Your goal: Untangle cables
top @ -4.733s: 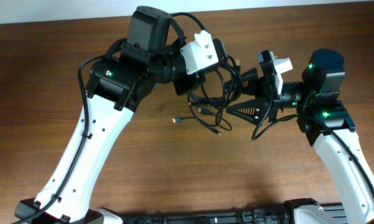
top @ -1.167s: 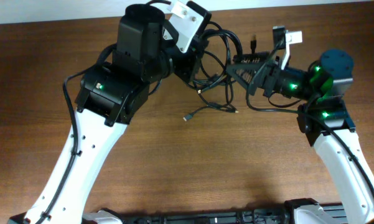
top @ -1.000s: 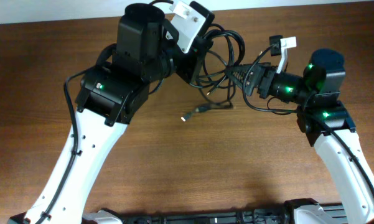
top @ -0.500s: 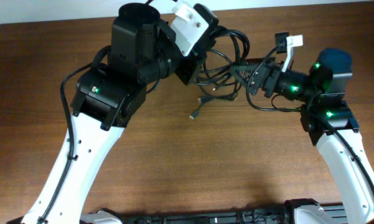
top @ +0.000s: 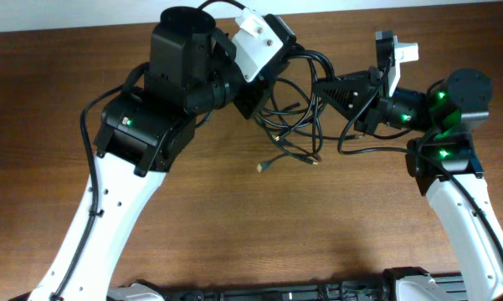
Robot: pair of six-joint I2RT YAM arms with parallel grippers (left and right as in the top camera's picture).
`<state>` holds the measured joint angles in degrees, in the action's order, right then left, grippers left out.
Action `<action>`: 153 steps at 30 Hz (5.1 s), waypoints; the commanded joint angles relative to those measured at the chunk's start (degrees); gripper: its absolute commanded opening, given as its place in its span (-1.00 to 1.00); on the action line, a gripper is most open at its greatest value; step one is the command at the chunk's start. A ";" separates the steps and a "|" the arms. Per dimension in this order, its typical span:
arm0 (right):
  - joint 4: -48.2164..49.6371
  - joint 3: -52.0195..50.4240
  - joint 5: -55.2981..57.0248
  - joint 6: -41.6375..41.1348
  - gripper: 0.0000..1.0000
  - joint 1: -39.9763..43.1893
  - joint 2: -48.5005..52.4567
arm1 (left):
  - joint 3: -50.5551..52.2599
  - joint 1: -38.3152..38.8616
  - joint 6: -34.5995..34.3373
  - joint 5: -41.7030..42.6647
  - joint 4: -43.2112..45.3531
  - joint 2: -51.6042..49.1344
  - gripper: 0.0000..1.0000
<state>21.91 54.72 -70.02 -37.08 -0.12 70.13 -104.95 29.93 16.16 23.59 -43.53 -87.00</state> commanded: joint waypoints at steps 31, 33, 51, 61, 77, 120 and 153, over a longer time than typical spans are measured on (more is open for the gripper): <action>10.03 0.22 -7.82 0.07 -0.92 3.41 -0.33 | -0.85 -0.09 1.92 -14.01 -8.00 4.74 -1.00; 10.03 0.22 -7.78 -0.07 -0.92 3.58 -0.33 | -0.85 -0.09 1.92 -14.01 -8.15 4.74 -0.58; 23.52 0.22 -10.78 -3.08 -0.92 5.09 -0.37 | -0.85 -0.09 -1.57 -8.37 -12.55 2.91 -1.00; 16.44 0.22 -10.58 -3.10 -0.92 10.64 -0.31 | -0.85 -0.09 -21.64 -34.47 -10.93 2.91 -1.00; 12.63 0.20 -12.17 -3.06 -0.92 11.17 -0.26 | -0.85 -0.09 -78.49 -37.11 -8.04 2.91 -1.00; 34.53 0.26 -8.61 -19.21 -0.92 11.17 -0.28 | -0.85 -0.09 -2.97 -17.35 -21.53 -4.02 0.98; 34.49 0.26 -7.32 -21.33 -0.92 13.51 -0.22 | -0.85 -0.09 -6.43 -22.43 -22.99 -4.22 0.98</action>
<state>55.86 54.43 -79.35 -58.46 11.88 70.35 -105.27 29.93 7.97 -0.32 -66.70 -93.54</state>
